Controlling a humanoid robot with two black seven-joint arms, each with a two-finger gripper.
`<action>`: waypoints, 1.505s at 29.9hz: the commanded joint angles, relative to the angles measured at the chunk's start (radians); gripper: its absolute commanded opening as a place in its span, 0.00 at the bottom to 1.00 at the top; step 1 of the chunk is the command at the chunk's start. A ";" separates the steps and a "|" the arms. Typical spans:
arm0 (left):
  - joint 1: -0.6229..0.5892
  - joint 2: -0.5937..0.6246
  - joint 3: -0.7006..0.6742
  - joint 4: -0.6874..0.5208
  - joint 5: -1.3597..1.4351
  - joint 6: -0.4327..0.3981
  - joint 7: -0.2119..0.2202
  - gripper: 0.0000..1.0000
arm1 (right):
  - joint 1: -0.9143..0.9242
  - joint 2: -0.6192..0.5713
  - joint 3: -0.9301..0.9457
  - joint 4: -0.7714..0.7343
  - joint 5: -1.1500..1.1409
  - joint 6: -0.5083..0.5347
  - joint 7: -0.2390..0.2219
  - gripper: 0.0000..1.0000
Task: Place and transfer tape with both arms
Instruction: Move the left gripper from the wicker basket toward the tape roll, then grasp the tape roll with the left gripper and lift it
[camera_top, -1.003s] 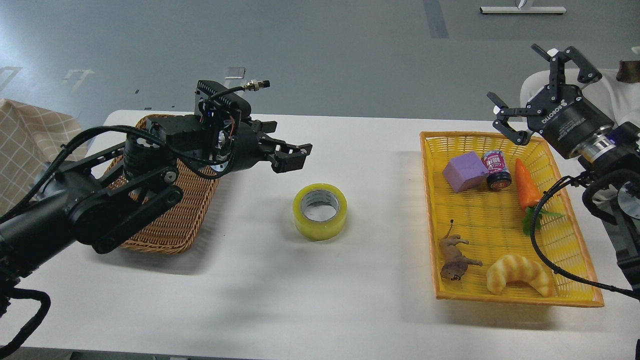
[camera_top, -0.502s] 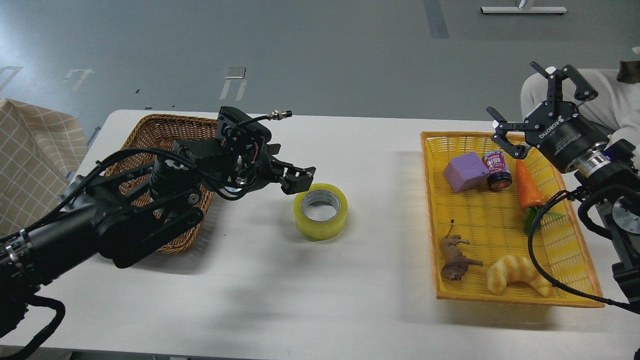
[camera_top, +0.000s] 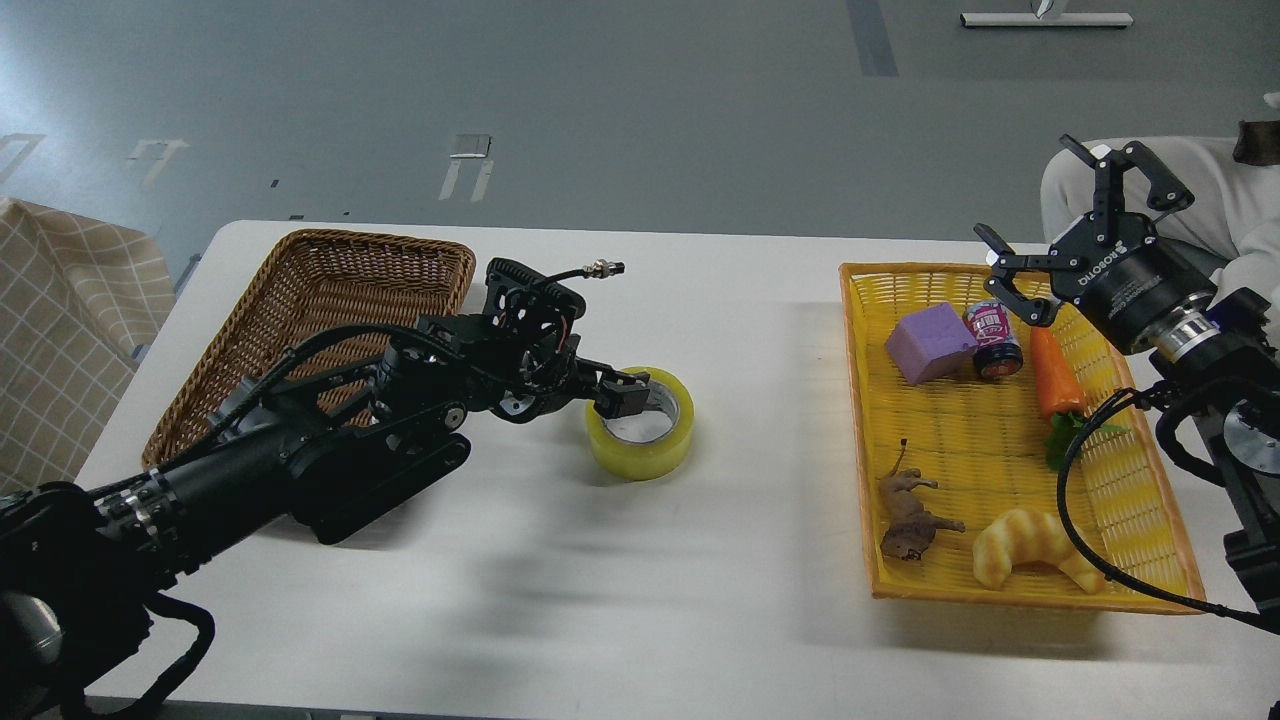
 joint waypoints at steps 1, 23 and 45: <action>0.008 -0.003 0.000 0.002 0.001 0.000 -0.005 0.98 | 0.000 0.000 0.000 -0.001 0.002 0.000 0.000 1.00; -0.003 -0.006 0.078 0.048 0.000 0.000 -0.026 0.00 | -0.001 0.002 0.001 -0.001 0.002 0.000 0.002 1.00; -0.279 0.085 0.074 -0.001 -0.141 0.000 -0.066 0.00 | 0.002 0.002 0.011 -0.001 0.002 0.000 0.000 1.00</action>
